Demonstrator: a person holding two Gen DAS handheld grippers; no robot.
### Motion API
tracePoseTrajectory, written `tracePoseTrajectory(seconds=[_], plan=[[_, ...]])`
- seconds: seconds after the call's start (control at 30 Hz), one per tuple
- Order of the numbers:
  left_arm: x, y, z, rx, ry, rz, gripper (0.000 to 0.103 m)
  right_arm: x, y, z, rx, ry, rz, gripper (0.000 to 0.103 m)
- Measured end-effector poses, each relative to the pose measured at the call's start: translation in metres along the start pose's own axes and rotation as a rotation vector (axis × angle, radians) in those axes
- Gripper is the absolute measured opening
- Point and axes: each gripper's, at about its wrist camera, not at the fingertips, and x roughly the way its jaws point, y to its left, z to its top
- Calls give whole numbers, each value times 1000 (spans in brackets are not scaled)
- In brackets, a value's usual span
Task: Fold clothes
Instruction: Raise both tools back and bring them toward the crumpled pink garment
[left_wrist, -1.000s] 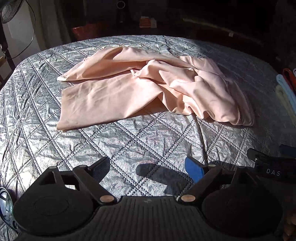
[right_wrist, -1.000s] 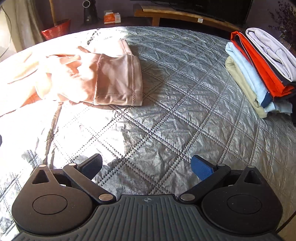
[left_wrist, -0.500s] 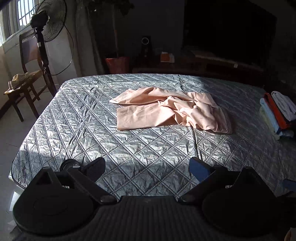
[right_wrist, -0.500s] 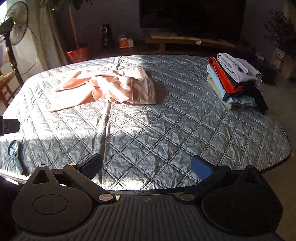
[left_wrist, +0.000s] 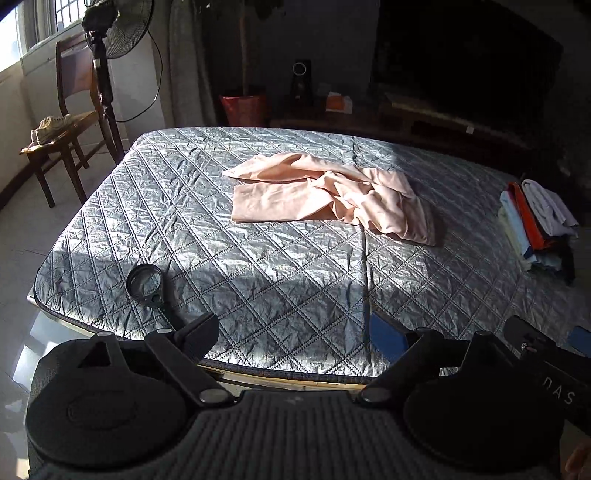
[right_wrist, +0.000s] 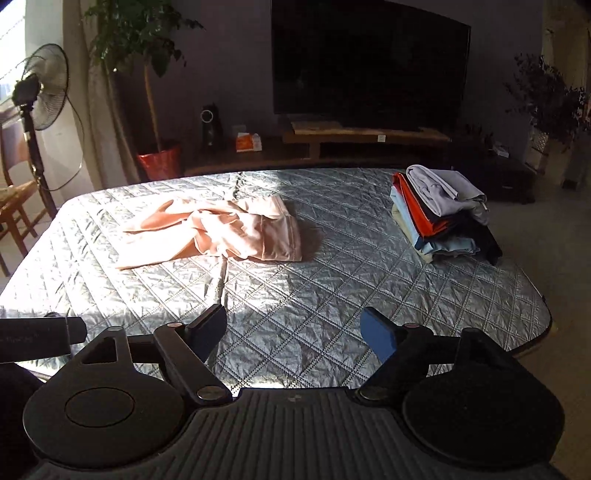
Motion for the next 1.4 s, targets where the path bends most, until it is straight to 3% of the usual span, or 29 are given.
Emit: tracePoseTrajectory(seconds=[0.2, 0.3, 0.43, 0.53, 0.73, 1.07, 1.1, 1.17, 1.2, 1.4], plan=[[-17, -7, -3, 28, -13, 8, 85, -22, 1, 7, -23, -11, 14, 84], [-26, -10, -4, 41, -19, 12, 79, -34, 3, 12, -38, -31, -8, 83], [-38, -15, -6, 60, -28, 18, 72, -40, 2, 14, -25, -36, 1, 68], [-41, -16, -6, 58, -14, 23, 64, -39, 1, 13, -10, -7, 54, 42], [-41, -10, -8, 35, 20, 39, 60, -40, 7, 10, -28, -5, 68, 31], [-45, -10, -11, 38, 20, 31, 59, -41, 8, 8, -30, -7, 61, 38], [-45, -10, -12, 36, 20, 31, 59, -41, 8, 8, -27, -16, 61, 41], [-44, -9, -12, 32, 22, 32, 60, -42, 8, 6, -22, -43, 66, 61], [-43, -9, -12, 30, 22, 33, 62, -44, 7, 5, -24, -61, 72, 63], [-39, -6, -11, 17, 26, 35, 71, -42, 9, 4, -43, -80, 79, 62]])
